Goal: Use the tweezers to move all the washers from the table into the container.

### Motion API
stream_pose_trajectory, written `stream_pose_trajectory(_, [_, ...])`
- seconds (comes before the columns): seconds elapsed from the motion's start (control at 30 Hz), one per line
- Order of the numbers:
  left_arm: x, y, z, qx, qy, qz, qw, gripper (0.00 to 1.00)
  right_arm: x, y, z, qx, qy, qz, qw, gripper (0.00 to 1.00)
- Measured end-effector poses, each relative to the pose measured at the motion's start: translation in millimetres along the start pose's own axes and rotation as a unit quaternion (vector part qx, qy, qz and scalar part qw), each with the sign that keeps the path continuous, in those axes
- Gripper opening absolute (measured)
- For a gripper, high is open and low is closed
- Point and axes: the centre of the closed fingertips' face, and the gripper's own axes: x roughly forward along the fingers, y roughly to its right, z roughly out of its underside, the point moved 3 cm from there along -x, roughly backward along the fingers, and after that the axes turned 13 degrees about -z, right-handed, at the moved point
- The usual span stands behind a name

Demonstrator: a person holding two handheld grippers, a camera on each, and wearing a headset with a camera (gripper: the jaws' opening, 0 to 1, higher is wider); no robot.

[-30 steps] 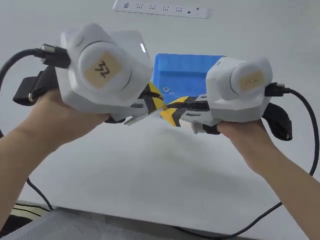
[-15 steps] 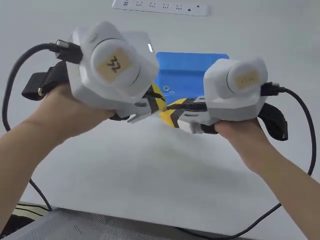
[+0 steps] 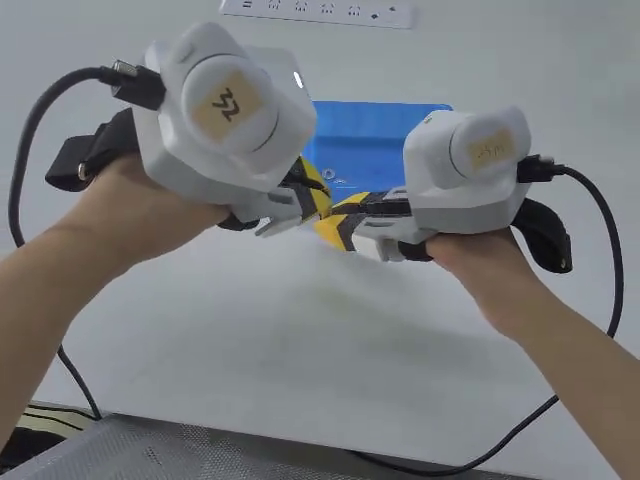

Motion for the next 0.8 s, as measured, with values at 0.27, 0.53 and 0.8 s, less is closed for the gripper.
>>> stream_pose_trajectory(0.27, [0.2,-2.0,-1.1,0.001,0.001,0.000,1.0000,0.00,-1.5,-0.2,-3.4,-0.002,0.003,0.001,1.0000,0.10])
stream_pose_trajectory(0.53, [3.0,-2.2,-2.1,0.000,0.002,0.011,0.9999,0.00,-1.9,1.5,-5.4,-0.009,-0.001,0.000,1.0000,0.11])
stream_pose_trajectory(0.8, [4.0,-4.6,-2.9,0.004,0.003,0.012,0.9999,0.00,-3.2,-1.8,-16.0,-0.045,-0.005,-0.005,0.9990,0.10])
